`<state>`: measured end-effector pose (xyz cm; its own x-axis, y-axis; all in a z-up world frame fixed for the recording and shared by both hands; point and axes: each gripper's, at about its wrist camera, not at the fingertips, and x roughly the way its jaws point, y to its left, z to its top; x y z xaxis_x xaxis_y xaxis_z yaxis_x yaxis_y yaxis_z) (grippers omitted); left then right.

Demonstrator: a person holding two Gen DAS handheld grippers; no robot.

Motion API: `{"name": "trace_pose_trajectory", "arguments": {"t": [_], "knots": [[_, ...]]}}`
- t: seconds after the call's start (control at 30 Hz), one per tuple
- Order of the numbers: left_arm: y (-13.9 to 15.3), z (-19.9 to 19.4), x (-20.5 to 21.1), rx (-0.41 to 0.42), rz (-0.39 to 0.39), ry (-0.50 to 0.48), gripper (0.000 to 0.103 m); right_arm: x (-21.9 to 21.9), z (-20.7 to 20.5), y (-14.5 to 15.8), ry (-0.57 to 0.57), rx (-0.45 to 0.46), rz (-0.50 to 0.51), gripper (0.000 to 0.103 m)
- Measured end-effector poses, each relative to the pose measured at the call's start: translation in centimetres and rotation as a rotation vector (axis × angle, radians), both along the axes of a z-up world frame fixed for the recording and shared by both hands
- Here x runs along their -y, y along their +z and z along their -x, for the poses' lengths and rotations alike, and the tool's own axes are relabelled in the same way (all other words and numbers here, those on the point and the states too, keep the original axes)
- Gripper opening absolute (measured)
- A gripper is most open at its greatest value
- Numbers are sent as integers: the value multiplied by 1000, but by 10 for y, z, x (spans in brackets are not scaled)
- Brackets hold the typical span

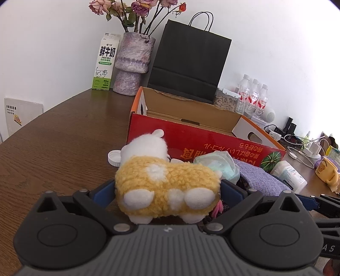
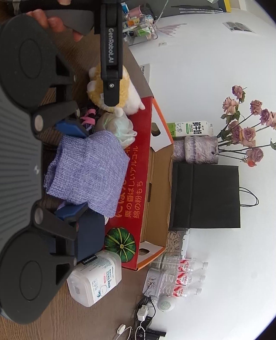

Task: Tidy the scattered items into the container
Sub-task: 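Grasp the purple pouch with the right tool while the left tool holds the plush toy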

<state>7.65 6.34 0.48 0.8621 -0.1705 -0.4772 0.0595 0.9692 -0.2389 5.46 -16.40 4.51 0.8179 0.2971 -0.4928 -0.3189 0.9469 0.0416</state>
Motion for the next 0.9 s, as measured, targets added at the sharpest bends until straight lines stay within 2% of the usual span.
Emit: {"name": "trace_pose_trajectory", "arguments": {"t": [0.1, 0.33, 0.47, 0.67, 0.7, 0.73, 0.8, 0.9], "knots": [[2, 1, 3, 5, -34, -9, 99, 6, -2, 1, -12, -9, -11, 70], [4, 5, 4, 12, -59, -12, 98, 10, -3, 1, -19, -8, -27, 73], [4, 7, 1, 12, -53, -5, 98, 14, -2, 4, -19, 2, -46, 63], [3, 7, 0, 5, -56, -2, 98, 25, -1, 6, -42, 7, -62, 63], [3, 7, -1, 6, -57, -2, 98, 27, -2, 6, -47, 0, -60, 65], [3, 7, -1, 6, -57, -1, 98, 28, -4, 5, -49, -12, -54, 75], [3, 7, -1, 5, -58, -2, 98, 29, -5, 3, -53, -22, -42, 88], [3, 7, -1, 5, -57, -1, 98, 30, -4, 2, -60, -20, -39, 88]]}}
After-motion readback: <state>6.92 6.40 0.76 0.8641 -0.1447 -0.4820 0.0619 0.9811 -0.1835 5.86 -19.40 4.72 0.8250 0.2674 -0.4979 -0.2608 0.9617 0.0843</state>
